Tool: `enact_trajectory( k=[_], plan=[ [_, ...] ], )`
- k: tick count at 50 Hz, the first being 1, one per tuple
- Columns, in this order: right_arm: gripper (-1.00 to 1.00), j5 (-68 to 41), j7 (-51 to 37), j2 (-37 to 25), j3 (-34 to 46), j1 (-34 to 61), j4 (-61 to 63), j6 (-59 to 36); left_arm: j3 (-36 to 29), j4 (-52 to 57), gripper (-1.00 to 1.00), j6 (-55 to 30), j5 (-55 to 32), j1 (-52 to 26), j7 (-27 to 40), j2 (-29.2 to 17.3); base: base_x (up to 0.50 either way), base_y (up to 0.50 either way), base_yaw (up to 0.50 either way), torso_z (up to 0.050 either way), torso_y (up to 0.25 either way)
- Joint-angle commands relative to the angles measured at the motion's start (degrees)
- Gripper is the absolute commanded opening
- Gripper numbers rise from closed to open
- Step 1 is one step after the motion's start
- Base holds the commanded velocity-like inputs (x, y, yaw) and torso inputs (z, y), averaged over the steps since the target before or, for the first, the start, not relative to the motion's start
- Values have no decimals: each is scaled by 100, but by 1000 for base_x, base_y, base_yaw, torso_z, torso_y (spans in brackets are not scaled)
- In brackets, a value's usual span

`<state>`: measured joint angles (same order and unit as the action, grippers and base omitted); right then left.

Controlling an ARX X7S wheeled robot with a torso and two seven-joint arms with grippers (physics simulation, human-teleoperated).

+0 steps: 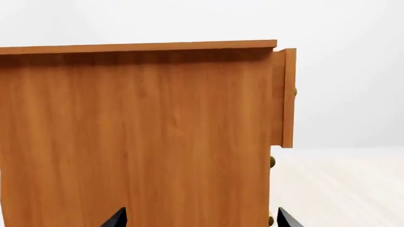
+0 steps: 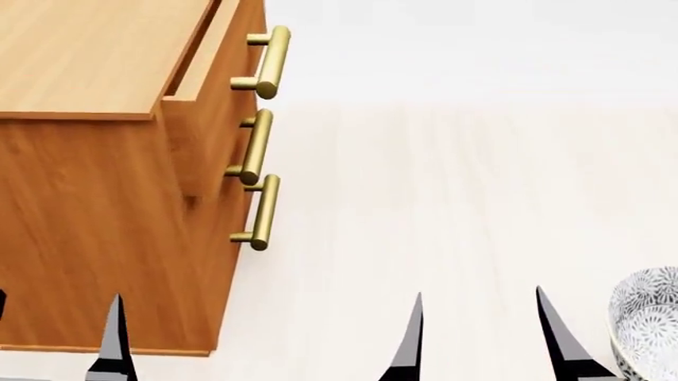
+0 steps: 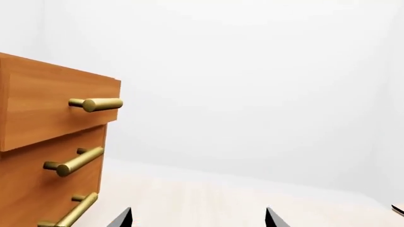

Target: Close the top drawer of the cabinet and put the bowl on top of it.

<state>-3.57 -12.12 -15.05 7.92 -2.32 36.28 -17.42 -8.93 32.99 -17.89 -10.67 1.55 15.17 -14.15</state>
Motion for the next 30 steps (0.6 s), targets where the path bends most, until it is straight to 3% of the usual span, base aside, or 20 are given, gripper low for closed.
enact_trajectory(
  k=[1, 9, 11, 12, 30],
  plan=[
    [100, -37, -31, -45, 28, -28, -2, 88, -35, 3, 100, 48, -22, 15, 47, -51, 500, 0, 0, 0, 0],
    [100, -58, -51, -62, 46, -1, -74, 152, -65, -62, 100, 89, -27, -23, 69, -72, 500, 0, 0, 0, 2],
    [100, -329, 216, -418, -219, 1676, -169, -1567, 19, 208, 100, -22, -95, 85, 116, -131, 0, 0, 0, 0, 0],
    [100, -343, 248, -445, -209, 1823, -212, -1841, 23, 201, 100, -11, -98, 88, 119, -135, 0, 0, 0, 0, 0],
    [100, -276, 407, -558, 77, 2966, -892, -2471, -13, 201, 100, 8, -104, 106, 206, -195, 0, 0, 0, 0, 0]
  ],
)
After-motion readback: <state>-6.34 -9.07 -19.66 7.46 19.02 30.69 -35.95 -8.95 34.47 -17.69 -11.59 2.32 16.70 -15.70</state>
